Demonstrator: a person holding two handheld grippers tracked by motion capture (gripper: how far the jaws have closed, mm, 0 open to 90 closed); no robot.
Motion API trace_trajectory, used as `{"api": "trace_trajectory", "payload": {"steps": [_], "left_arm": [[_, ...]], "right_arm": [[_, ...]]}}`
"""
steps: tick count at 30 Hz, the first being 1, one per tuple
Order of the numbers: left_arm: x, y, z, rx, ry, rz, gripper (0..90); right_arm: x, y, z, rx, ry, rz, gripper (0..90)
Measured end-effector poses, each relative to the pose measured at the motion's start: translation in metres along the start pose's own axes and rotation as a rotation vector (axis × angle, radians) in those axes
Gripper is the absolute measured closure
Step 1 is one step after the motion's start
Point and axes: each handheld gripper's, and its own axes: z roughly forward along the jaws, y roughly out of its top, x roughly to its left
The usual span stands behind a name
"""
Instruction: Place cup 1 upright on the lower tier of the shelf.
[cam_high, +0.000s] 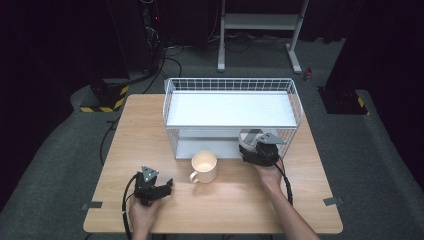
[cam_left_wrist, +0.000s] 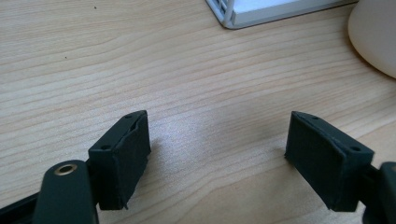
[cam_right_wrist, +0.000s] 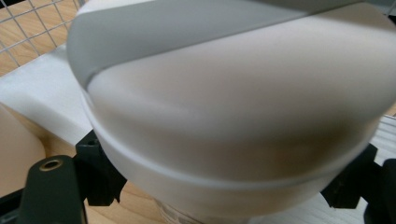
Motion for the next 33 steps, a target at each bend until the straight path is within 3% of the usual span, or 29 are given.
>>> {"api": "trace_trajectory", "payload": {"steps": [17,25,33], "left_arm": [[0.0000,0.0000,0.0000,0.000,0.000,0.000,22.0],[0.0000,0.0000,0.0000,0.000,0.000,0.000,22.0],[0.0000,0.0000,0.0000,0.000,0.000,0.000,22.0]], "right_arm": [[-0.0052,-0.0023,0.0075,-0.036,-0.017,-0.004,18.5],[-0.0045,0.0027,0.0091,-0.003,-0.036,0.005,18.1],[-0.0071,0.0013,0.0095,0.010,-0.006,0.044,15.3]]}}
